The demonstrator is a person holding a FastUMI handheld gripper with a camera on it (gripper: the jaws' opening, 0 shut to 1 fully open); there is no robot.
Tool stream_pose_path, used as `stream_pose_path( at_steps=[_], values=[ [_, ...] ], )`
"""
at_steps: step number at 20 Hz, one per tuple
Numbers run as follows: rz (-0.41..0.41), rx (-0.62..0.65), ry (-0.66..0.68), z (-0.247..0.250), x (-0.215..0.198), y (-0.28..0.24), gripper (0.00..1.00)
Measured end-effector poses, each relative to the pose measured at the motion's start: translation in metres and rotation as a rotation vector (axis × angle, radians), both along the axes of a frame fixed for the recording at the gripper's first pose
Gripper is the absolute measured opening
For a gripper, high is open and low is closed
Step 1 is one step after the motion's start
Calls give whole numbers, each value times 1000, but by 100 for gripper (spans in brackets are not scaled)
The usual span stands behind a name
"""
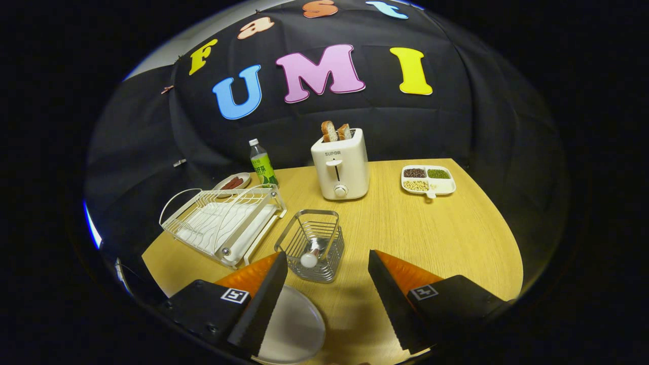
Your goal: Take the plate from the dish rack, then take the spoon from the basket and place it into the plate.
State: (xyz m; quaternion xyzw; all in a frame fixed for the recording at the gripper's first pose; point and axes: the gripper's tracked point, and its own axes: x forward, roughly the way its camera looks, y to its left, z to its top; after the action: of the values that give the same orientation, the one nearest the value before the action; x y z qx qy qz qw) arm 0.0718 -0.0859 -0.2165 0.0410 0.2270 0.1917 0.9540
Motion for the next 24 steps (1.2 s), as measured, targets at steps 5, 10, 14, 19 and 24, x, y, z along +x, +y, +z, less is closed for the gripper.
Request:
stream_pose_path(
  at_steps=[5, 10, 14, 19, 24],
  values=[
    [-1, 18, -51, -1, 26, 8, 99],
    [58, -17, -149, 4, 34, 23, 96],
    [97, -41, -179, 0, 43, 32, 84],
    [127, -54, -225, 5, 50, 46, 58],
    [159, -76, -194, -7, 49, 63, 25]
  ],
)
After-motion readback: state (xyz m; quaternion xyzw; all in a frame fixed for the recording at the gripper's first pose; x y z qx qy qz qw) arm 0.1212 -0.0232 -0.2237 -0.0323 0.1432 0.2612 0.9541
